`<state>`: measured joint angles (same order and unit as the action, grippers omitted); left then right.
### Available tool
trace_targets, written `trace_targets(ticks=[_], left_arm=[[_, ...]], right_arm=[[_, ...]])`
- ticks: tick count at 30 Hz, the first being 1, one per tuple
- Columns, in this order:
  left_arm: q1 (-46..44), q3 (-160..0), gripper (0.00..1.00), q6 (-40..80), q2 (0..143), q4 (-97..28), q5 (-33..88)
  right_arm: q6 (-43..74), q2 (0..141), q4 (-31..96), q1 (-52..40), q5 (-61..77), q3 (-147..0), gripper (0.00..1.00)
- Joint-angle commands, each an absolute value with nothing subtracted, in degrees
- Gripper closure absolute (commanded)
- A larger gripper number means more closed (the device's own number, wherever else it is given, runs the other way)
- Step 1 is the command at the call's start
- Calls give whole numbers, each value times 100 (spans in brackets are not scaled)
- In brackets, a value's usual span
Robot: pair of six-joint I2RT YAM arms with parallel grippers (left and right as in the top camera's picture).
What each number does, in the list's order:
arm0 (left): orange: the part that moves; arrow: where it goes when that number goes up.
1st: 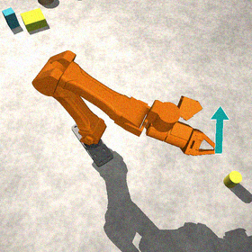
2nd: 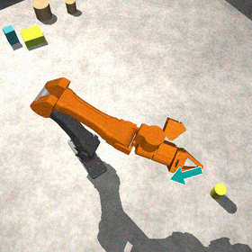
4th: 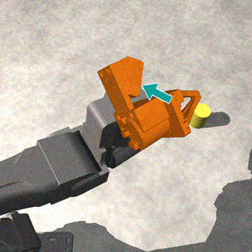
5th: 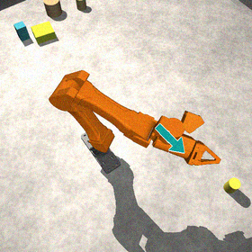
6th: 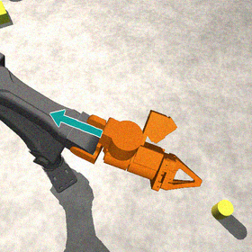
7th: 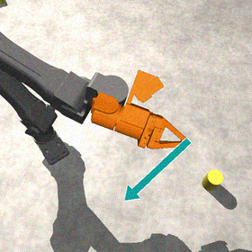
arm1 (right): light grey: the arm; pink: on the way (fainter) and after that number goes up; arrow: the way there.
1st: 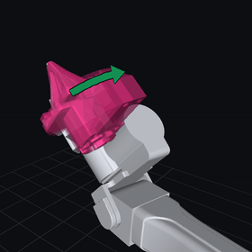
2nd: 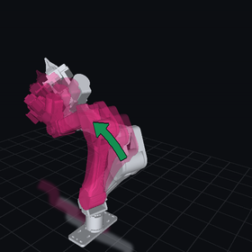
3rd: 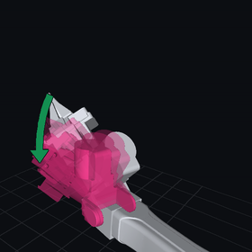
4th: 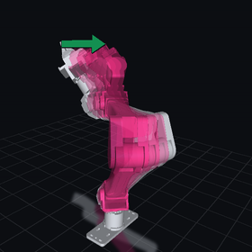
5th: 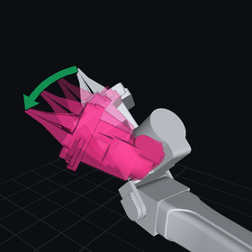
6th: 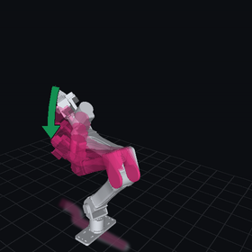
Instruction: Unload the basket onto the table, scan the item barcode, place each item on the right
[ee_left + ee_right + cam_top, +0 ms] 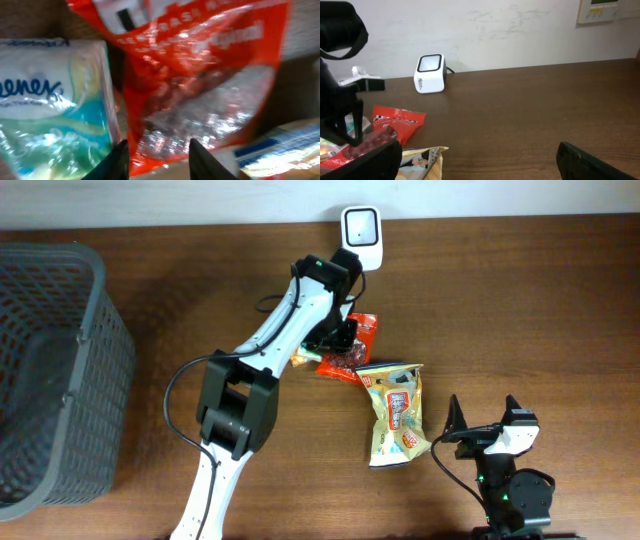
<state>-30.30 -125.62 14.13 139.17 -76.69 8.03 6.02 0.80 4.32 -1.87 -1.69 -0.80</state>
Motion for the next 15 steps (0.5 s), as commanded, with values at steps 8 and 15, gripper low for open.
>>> trace_targets(ticks=[8,15], left_arm=[[-2779,-13931,99,1776,13850,-8567,-1441],[-1837,-13281,93,2606,13878,-8412,-1225]], right_arm=[[628,47,454,-220,-222,-32,2],[628,47,451,-220,-222,-32,2]])
